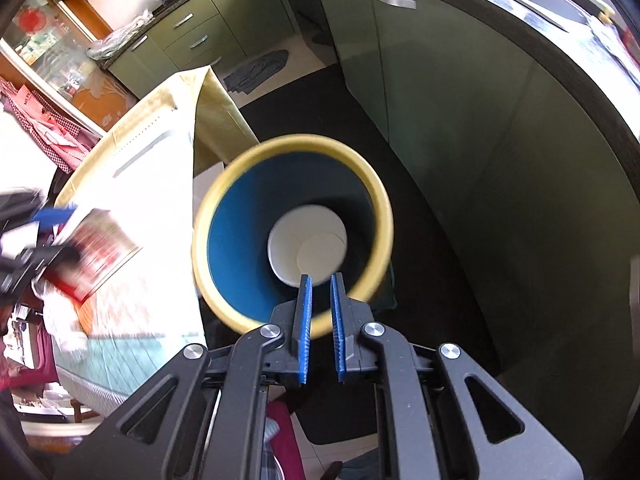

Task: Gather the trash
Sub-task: 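Drop the white juice carton into the bin with the left gripper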

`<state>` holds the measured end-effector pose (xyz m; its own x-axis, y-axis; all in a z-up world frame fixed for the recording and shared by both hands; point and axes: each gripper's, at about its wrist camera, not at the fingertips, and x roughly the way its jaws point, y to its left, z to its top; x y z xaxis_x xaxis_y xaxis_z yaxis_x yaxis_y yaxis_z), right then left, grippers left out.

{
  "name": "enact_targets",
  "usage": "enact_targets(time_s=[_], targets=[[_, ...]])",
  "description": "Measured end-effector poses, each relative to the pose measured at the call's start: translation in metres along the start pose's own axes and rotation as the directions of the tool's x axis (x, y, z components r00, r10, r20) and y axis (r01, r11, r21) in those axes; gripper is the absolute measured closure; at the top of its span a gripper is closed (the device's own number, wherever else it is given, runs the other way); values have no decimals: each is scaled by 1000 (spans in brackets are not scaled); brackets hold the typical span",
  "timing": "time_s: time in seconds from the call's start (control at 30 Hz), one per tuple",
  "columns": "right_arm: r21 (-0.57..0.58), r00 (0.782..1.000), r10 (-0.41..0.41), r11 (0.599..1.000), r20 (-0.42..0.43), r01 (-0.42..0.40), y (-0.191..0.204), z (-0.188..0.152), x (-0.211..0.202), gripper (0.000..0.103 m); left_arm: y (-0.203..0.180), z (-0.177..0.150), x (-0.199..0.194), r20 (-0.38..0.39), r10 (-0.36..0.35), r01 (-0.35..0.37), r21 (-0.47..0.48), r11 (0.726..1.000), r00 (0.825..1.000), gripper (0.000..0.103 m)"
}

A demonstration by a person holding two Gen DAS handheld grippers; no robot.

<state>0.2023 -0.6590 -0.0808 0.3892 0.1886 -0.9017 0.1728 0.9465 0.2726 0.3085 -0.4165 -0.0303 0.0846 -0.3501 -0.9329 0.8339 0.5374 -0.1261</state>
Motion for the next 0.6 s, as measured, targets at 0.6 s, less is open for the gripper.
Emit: enact_targets(time_s=[0.6], targets=[[-16,1000,-12,1000,-3,12,-1,-25,-16,86,-7,22,24,-6,47,-47,-38,998,999,55]])
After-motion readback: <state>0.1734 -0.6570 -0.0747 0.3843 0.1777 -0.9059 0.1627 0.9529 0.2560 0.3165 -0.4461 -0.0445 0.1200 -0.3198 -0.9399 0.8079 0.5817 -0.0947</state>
